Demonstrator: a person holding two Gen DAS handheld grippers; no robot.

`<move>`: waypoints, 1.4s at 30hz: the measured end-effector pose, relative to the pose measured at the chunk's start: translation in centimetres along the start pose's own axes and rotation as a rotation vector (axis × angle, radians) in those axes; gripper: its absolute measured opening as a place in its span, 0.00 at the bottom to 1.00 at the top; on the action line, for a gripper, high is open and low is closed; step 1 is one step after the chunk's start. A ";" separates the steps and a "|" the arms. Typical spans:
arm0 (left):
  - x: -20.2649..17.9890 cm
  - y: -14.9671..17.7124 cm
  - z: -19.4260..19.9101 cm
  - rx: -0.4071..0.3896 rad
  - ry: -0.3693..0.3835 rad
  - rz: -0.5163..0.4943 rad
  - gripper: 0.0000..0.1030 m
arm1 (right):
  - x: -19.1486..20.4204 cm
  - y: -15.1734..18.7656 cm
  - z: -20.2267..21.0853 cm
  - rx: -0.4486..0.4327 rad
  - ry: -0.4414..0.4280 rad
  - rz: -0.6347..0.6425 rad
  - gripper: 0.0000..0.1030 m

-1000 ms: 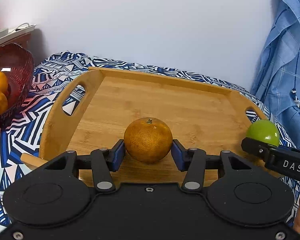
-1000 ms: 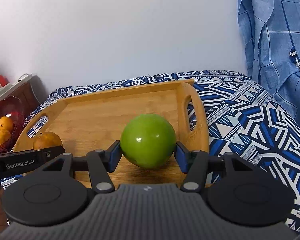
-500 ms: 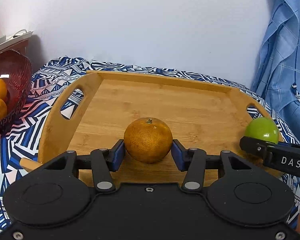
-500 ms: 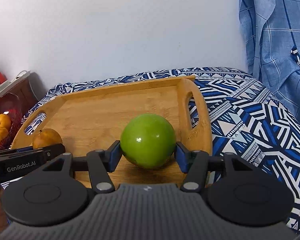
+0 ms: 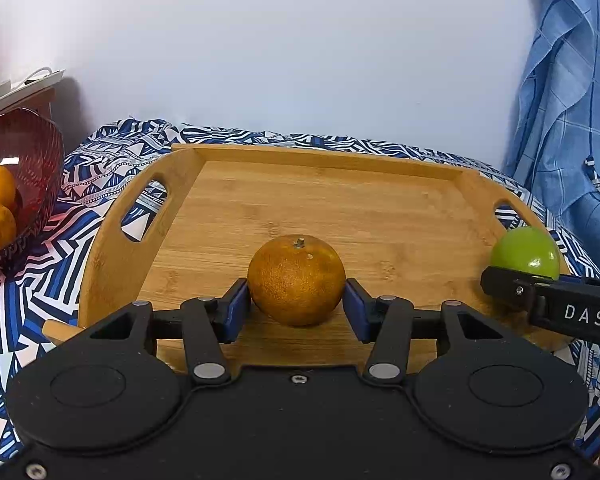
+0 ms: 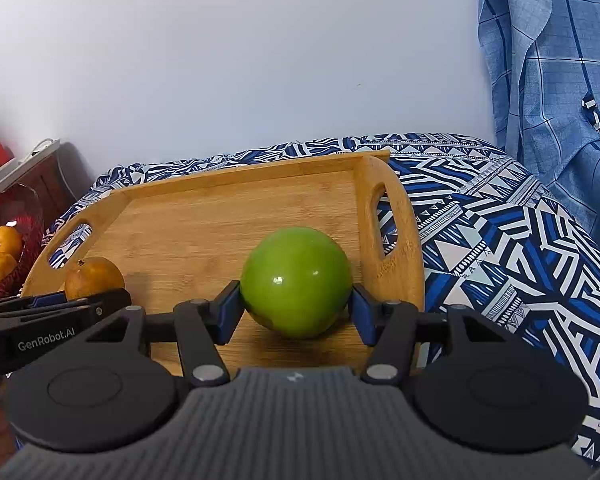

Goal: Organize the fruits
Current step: 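Lower the orange onto the wooden tray and open the left tool while the right tool places the apple, then withdraw both tools from the tray toward the remaining fruit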

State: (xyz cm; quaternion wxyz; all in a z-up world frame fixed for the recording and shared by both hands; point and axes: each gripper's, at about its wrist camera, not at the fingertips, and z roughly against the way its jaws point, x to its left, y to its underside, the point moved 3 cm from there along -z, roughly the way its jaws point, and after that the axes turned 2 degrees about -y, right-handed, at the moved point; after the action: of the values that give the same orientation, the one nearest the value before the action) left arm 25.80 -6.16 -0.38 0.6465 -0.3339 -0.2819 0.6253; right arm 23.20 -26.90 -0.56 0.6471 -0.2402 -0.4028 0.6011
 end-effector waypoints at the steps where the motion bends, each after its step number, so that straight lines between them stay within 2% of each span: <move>1: 0.0 0.0 0.0 0.000 -0.001 -0.002 0.47 | 0.0 0.0 0.0 0.001 0.000 0.000 0.59; 14: 0.0 -0.1 0.0 0.014 -0.011 -0.004 0.48 | -0.2 -0.2 0.0 0.017 -0.008 -0.003 0.60; 20: -0.2 -0.1 0.3 0.013 -0.029 -0.020 0.58 | -0.1 -0.2 0.0 0.029 -0.015 0.006 0.63; 23: -0.2 -0.1 0.3 0.024 -0.031 -0.016 0.64 | 0.0 -0.3 0.2 0.028 -0.023 0.011 0.71; 24: -0.2 -0.1 0.4 0.027 -0.033 -0.016 0.65 | 0.0 -0.4 0.3 0.026 -0.027 0.011 0.71; 26: -0.2 0.0 0.5 0.031 -0.037 -0.020 0.67 | 0.1 -0.5 0.5 0.018 -0.030 0.015 0.72; 30: -0.2 -0.1 1.3 0.029 -0.041 -0.025 0.76 | 0.2 -0.8 1.4 -0.009 -0.025 0.027 0.78; 34: -0.1 0.0 2.5 0.025 -0.036 -0.024 0.84 | 0.1 -1.1 2.2 -0.031 -0.019 0.029 0.80; 42: 0.1 1.3 5.6 0.031 -0.027 -0.027 0.91 | 0.0 -0.8 4.0 -0.062 -0.019 0.028 0.87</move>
State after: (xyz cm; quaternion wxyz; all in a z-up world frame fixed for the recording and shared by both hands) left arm 20.58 -5.67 2.03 0.6560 -0.3116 -0.2856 0.6253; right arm 20.38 -27.77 2.29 0.6271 -0.2602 -0.4240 0.5994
